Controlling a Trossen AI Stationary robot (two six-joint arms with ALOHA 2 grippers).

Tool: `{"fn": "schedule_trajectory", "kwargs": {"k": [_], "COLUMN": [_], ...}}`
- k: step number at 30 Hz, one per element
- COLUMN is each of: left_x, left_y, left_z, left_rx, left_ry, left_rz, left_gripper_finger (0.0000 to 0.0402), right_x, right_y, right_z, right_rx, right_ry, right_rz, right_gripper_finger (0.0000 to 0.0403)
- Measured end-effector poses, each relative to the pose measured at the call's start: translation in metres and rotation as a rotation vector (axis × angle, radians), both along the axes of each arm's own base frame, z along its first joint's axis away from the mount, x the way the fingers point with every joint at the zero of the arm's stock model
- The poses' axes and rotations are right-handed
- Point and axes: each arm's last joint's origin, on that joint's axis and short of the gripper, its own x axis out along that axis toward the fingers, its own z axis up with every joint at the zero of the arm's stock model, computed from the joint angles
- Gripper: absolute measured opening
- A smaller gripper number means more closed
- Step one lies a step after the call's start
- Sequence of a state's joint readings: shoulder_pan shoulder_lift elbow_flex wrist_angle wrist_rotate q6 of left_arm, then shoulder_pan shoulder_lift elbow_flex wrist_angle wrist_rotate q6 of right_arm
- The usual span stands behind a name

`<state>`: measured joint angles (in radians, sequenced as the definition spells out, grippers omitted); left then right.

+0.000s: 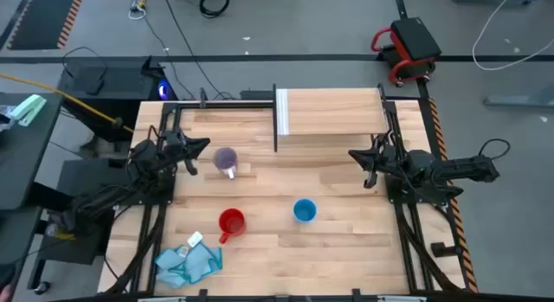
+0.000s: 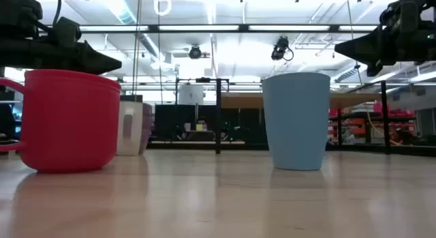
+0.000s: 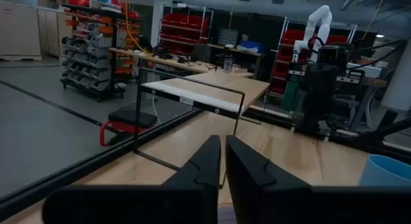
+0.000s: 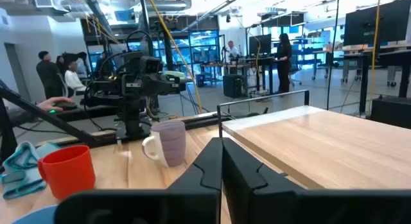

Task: Stack small to large cups/mugs on shelf

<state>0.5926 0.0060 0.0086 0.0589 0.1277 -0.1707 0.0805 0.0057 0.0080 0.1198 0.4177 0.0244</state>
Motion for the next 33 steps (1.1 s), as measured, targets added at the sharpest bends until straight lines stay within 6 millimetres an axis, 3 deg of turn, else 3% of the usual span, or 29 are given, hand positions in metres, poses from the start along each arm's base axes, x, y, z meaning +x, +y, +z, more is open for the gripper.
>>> {"fn": "schedule_trajectory", "kwargs": {"k": [33], "left_x": [0.0000], "left_y": [0.0000], "left_z": [0.0000], "left_rx": [0.000], "left_ry": [0.000], "left_rz": [0.000], "left_gripper_finger": [0.0036], "right_x": [0.0000], "right_y": [0.0000], "right_z": [0.0000], "right_rx": [0.000], "right_ry": [0.000], "right_rz": [0.000], "right_gripper_finger": [0.0011]}}
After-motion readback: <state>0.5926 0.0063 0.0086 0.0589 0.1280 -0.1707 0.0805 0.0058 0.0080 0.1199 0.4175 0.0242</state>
